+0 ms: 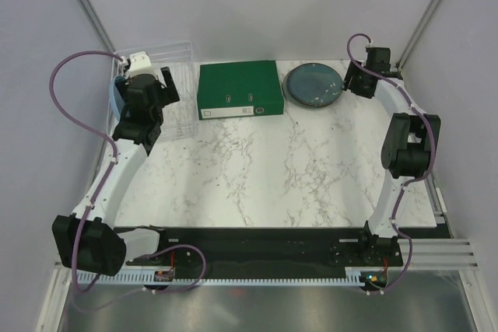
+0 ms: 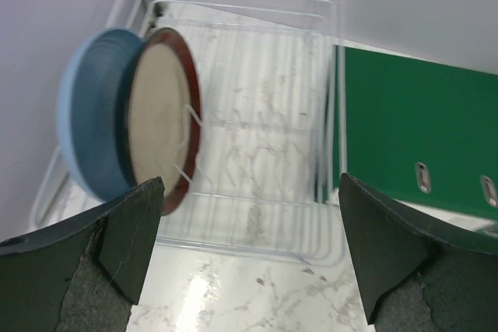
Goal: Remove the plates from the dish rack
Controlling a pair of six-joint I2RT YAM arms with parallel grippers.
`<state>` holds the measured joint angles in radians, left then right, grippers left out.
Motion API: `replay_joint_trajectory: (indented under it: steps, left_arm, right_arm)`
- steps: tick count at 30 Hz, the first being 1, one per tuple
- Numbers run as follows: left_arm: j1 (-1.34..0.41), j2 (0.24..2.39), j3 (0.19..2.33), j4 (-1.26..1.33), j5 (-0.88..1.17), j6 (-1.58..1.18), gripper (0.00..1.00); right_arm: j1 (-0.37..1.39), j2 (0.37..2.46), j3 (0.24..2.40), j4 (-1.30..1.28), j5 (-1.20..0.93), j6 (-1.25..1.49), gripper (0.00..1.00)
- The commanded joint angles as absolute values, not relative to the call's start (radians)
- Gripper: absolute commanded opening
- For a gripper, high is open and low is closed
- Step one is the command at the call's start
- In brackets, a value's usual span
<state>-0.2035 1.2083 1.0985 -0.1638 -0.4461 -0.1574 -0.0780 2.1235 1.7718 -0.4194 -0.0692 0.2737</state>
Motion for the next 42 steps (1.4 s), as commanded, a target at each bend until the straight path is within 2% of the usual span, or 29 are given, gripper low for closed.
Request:
replay_joint_trajectory:
  steps: [1, 3, 12, 31, 36, 42]
  left_arm:
    - [-0.134, 1.268, 1.163, -0.150, -0.560, -0.088, 1.00]
    - [-0.111, 1.314, 1.172, -0.129, -0.613, -0.052, 1.00]
    - [-0.032, 1.456, 1.232, -0.138, -0.621, -0.061, 1.00]
    - [0.071, 1.687, 1.318, -0.124, -0.558, -0.061, 0.97]
    - [0.068, 1.683, 1.330, -0.127, -0.542, -0.071, 0.92]
    - [0.067, 1.565, 1.310, -0.130, -0.543, -0.078, 0.93]
  right_arm:
    - [-0.060, 1.912, 1.620, -0.347, -0.075, 0.276, 0.68]
    - [-0.049, 1.843, 1.553, -0.327, -0.081, 0.278, 0.68]
    - [-0.008, 1.672, 1.407, -0.288, -0.117, 0.295, 0.68]
    - [-0.008, 1.637, 1.247, -0.218, -0.172, 0.304, 0.67]
    - [0.018, 1.638, 1.229, -0.207, -0.176, 0.308, 0.67]
    - [0.025, 1.638, 1.209, -0.186, -0.184, 0.325, 0.67]
